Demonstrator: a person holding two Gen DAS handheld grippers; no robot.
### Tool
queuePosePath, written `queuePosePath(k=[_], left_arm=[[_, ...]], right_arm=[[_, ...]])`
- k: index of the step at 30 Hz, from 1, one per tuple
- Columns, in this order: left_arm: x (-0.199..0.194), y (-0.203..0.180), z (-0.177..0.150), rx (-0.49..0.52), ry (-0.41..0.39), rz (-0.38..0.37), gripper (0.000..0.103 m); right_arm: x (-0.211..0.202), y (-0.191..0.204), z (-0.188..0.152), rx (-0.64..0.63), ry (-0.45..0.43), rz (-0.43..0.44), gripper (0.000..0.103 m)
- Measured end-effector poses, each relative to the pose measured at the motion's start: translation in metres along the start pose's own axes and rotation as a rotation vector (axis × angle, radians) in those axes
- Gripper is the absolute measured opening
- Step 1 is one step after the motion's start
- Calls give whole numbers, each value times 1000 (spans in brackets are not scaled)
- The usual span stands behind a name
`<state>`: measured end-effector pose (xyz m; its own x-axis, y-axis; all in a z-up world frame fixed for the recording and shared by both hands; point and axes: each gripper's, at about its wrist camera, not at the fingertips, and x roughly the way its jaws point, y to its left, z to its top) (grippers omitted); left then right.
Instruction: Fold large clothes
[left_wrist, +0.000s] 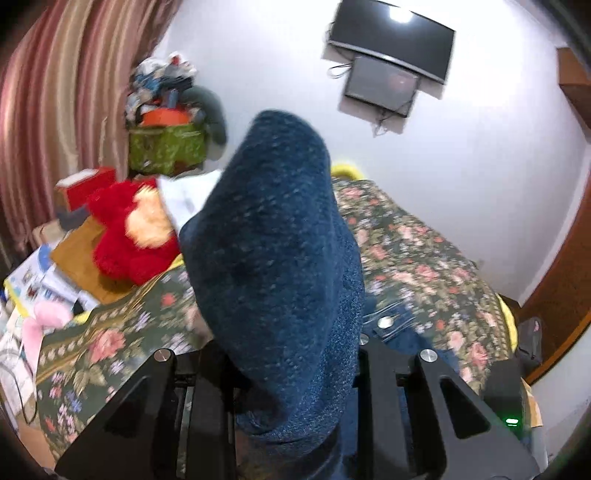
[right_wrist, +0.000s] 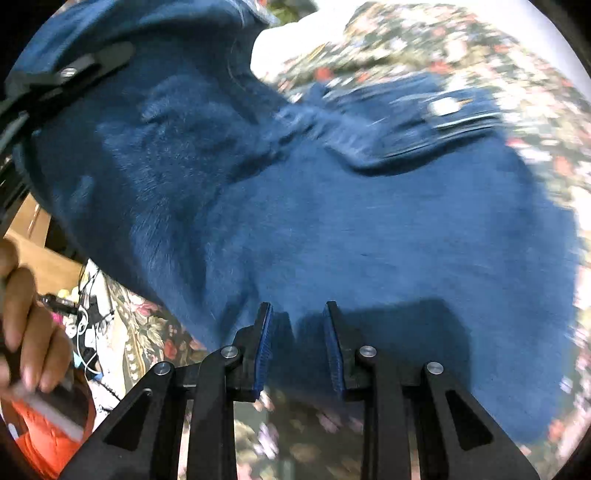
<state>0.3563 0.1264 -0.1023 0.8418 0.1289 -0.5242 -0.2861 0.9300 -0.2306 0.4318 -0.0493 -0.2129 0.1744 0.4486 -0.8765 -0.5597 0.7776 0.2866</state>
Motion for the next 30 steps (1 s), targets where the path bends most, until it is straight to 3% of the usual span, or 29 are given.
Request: queuePosePath(k=[4,8,11,14,17,20,23,25,27,30], left_arm=[[-2,-57,9,102,-35,-69,23],[-2,-133,-4,235,-46,-161,23],[11,-177,-33,355,36,-223,23],[39,-205,-78,467,224,-262,23],[61,-211,-120,530,413,-289,25],[49,-213,-131,614,405,-260,27],[40,-201,-124,631,451,-256,33],[32,-191,-118,620,482,-273,40],[19,-179,-110,577,500,-330,62],[-10,-162,-95,529,447,-380,68]], right_arm=[[-61,-44,-25,87,-117,-62,24],[-115,-83,-63,170,-195,-183,24],[-146,-103,-89,208,-229,-236,24],[-169,-116,-107,234,-250,-256,24],[-182,-124,-122,256,-258,-258,24],[-187,-125,-126,251,-256,-263,24],[-186,-116,-125,228,-256,-270,24],[-187,-109,-120,213,-269,-269,24],[-190,-100,-115,194,-289,-260,24],[-195,-82,-101,159,-323,-252,24]])
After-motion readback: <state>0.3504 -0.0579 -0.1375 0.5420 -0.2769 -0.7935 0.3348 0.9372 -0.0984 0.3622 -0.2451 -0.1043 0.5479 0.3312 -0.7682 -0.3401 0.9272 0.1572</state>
